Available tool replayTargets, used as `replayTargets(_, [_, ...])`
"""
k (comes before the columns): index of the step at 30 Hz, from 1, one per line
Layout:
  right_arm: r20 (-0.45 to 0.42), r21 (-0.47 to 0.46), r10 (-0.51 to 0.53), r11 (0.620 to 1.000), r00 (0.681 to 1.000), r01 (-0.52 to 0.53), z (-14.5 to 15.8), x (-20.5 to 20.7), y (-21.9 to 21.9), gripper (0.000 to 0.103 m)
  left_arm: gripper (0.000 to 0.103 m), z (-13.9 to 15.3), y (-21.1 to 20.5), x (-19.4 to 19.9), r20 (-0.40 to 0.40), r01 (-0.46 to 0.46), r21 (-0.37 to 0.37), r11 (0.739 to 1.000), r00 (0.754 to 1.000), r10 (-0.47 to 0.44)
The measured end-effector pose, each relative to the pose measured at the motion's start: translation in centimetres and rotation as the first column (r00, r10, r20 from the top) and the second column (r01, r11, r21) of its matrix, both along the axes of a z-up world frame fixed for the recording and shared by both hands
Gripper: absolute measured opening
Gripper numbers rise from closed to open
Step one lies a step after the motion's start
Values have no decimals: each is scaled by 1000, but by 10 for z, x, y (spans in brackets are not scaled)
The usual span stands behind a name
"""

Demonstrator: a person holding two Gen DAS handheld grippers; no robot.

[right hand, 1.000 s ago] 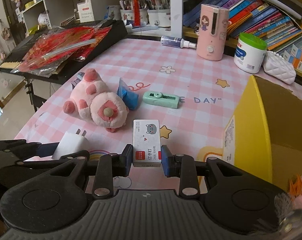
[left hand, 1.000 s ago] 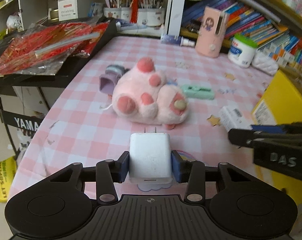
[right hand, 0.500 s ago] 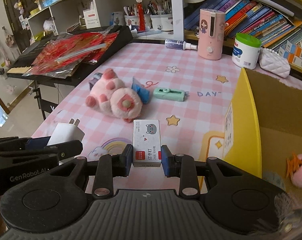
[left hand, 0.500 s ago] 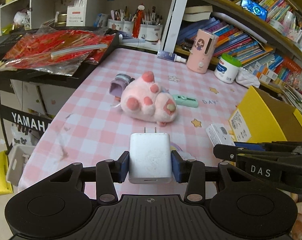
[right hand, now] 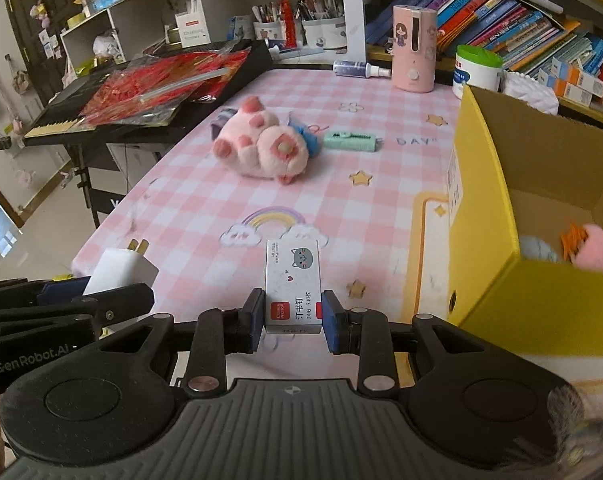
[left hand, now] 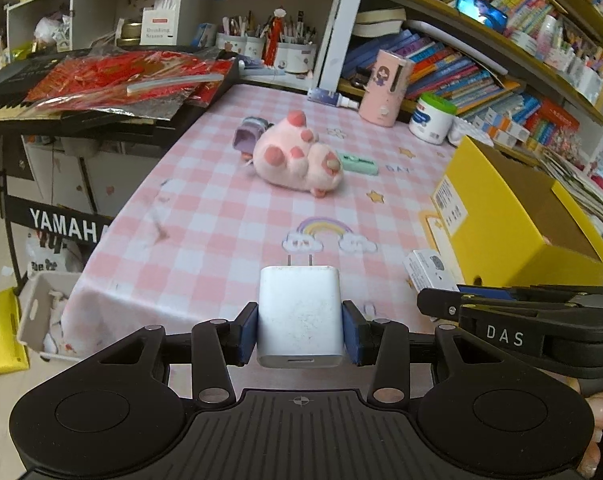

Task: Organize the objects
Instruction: 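Carry the charger in the left tool and white box in the right tool over the yellow box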

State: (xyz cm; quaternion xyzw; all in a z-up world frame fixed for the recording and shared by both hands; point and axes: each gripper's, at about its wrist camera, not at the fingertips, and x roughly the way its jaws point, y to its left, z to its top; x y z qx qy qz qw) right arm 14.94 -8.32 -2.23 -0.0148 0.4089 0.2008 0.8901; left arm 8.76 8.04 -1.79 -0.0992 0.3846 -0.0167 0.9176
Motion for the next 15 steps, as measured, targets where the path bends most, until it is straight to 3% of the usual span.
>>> replayTargets(15, [-60, 50, -199, 978, 978, 202, -18, -82, -44, 28, 41, -7, -34, -55, -32, 185, 19, 983, 982, -184])
